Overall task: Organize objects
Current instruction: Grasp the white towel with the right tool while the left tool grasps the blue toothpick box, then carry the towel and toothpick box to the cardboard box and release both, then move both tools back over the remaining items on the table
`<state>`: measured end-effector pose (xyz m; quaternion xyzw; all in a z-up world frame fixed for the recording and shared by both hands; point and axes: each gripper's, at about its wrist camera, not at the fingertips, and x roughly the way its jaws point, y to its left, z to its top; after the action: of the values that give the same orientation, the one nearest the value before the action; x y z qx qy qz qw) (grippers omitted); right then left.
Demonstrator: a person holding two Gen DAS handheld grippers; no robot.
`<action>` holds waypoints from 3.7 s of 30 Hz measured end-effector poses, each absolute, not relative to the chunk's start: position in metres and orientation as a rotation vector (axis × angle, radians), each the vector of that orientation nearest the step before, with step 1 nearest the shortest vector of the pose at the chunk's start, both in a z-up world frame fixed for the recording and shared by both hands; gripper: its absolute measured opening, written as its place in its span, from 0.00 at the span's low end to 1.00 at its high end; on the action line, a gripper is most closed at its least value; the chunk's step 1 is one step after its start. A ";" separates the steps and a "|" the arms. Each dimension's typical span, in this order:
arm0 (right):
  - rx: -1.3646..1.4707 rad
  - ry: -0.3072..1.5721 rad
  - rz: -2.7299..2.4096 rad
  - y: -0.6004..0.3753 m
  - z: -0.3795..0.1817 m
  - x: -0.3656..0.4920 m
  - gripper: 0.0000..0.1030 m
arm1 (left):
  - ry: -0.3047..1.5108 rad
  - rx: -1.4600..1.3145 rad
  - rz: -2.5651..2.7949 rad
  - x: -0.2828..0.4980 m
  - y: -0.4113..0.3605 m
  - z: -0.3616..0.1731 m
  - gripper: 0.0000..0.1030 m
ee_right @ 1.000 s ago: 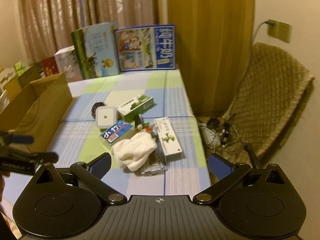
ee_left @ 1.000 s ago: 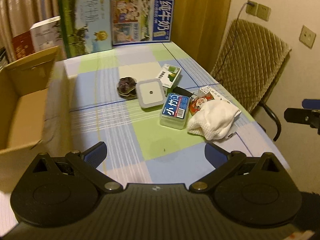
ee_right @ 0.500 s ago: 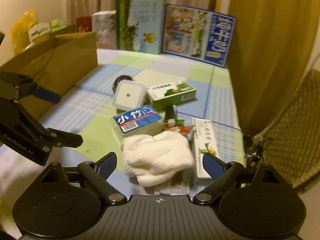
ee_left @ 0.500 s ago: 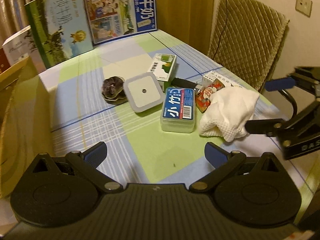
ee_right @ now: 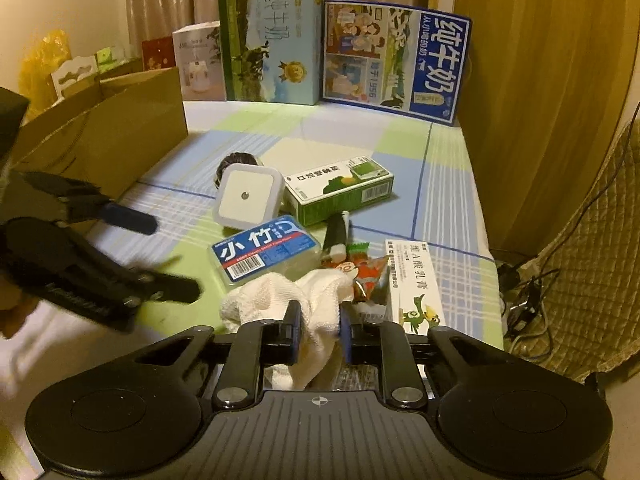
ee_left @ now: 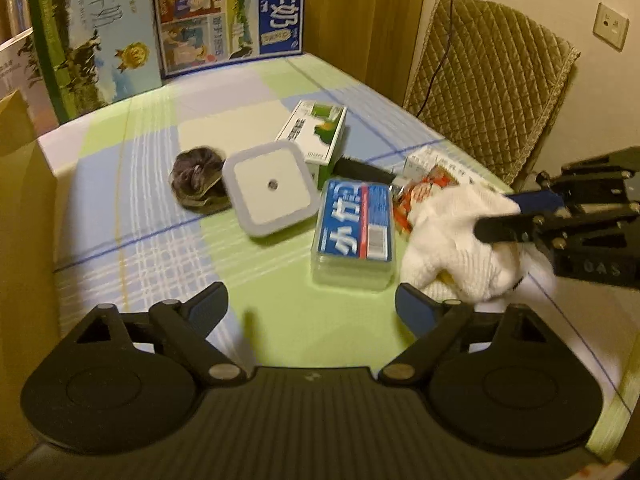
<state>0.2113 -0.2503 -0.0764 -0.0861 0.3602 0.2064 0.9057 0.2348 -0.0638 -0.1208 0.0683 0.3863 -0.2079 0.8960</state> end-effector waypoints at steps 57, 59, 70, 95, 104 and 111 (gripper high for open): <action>-0.316 0.730 0.451 -0.211 -0.059 0.184 0.29 | 0.821 0.235 -0.376 0.178 -0.047 -0.106 0.50; -0.308 0.707 0.446 -0.209 -0.044 0.181 0.29 | 0.802 0.229 -0.371 0.172 -0.045 -0.093 0.50; -0.278 0.552 0.511 -0.151 0.051 0.161 0.29 | 0.660 0.160 -0.274 0.137 0.005 0.008 0.50; -0.271 0.626 0.734 0.068 0.017 0.227 0.33 | 0.701 0.121 0.015 0.160 0.204 0.010 0.50; -0.185 0.562 0.730 0.052 0.020 0.232 0.70 | 0.678 0.087 0.032 0.173 0.213 -0.004 0.71; -0.149 0.536 0.689 0.023 0.045 0.210 0.71 | 0.661 0.067 0.058 0.152 0.214 0.010 0.71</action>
<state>0.2102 0.0230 0.0452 -0.0720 0.2595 0.3333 0.9035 0.1521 0.2140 0.0096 0.0327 0.3245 0.0285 0.9449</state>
